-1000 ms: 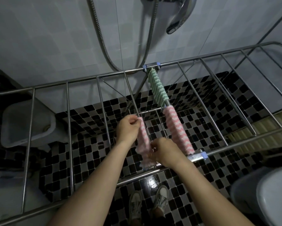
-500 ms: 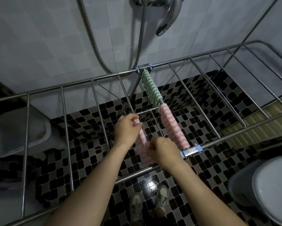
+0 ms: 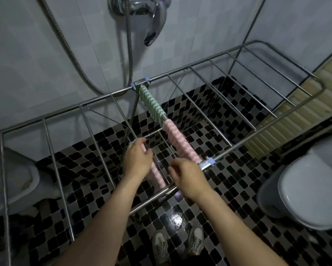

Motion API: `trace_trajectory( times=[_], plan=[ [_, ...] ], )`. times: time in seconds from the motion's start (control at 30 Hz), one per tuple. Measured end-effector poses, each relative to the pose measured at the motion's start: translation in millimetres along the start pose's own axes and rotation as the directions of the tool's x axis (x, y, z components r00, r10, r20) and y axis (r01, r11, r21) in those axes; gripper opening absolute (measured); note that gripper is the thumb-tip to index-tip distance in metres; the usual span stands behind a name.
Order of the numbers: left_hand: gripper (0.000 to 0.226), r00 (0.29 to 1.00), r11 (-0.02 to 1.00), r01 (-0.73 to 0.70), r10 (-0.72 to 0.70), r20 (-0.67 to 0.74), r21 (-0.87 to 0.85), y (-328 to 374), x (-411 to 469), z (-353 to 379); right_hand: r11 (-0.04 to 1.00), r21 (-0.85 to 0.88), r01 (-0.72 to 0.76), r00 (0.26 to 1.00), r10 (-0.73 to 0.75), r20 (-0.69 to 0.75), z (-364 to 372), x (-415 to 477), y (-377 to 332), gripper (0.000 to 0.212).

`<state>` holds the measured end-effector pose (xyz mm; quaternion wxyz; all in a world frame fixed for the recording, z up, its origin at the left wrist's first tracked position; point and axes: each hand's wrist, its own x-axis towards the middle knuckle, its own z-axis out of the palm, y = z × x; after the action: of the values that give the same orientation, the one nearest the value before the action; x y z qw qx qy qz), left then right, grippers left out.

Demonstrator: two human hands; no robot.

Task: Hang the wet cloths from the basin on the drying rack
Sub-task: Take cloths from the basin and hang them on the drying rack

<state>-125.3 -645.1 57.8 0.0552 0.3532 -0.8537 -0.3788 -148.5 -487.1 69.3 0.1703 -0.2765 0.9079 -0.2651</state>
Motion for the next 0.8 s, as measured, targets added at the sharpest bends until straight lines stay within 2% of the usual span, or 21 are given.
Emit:
trace_trajectory(
  times=[0.07, 0.17, 0.3, 0.47, 0.57, 0.6, 0.67, 0.77, 0.8],
  plan=[
    [0.026, 0.998, 0.994, -0.056, 0.054, -0.015, -0.094, 10.9, -3.5, 4.0, 0.998, 0.035, -0.057, 0.998, 0.059, -0.039, -16.8, -8.7, 14.0, 0.013],
    [0.021, 0.98, 0.95, -0.118, 0.159, 0.12, -0.29, 35.6, -14.2, 21.0, 0.978, 0.136, -0.159, 0.979, 0.174, -0.107, -43.9, -27.2, 41.1, 0.012],
    [0.02, 0.922, 0.909, -0.209, 0.306, 0.236, -0.361, 78.7, -41.0, 48.1, 0.945, 0.242, -0.22, 0.927, 0.28, -0.25, -74.6, -63.6, 75.6, 0.014],
    [0.023, 0.808, 0.841, -0.368, 0.5, 0.311, -0.397, 131.4, -90.8, 102.8, 0.895, 0.362, -0.263, 0.802, 0.411, -0.434, -106.0, -130.7, 120.3, 0.016],
    [0.024, 0.687, 0.806, -0.44, 0.586, 0.43, -0.397, 165.0, -132.7, 145.0, 0.841, 0.461, -0.282, 0.661, 0.519, -0.542, -120.0, -181.6, 154.7, 0.018],
    [0.024, 0.655, 0.8, -0.442, 0.596, 0.464, -0.405, 172.8, -143.0, 154.4, 0.809, 0.523, -0.267, 0.614, 0.562, -0.555, -122.2, -192.4, 162.3, 0.02],
    [0.025, 0.579, 0.799, -0.411, 0.601, 0.552, -0.439, 194.2, -176.9, 181.9, 0.677, 0.707, -0.204, 0.478, 0.699, -0.531, -130.7, -228.3, 184.0, 0.024],
    [0.026, 0.481, 0.817, -0.313, 0.576, 0.661, -0.484, 219.9, -233.9, 223.3, 0.39, 0.918, -0.077, 0.318, 0.882, -0.348, -142.2, -290.4, 219.6, 0.03],
    [0.026, 0.466, 0.83, -0.273, 0.556, 0.688, -0.486, 223.7, -245.7, 231.9, 0.283, 0.959, -0.015, 0.304, 0.915, -0.266, -143.9, -304.5, 227.1, 0.031]
  ],
)
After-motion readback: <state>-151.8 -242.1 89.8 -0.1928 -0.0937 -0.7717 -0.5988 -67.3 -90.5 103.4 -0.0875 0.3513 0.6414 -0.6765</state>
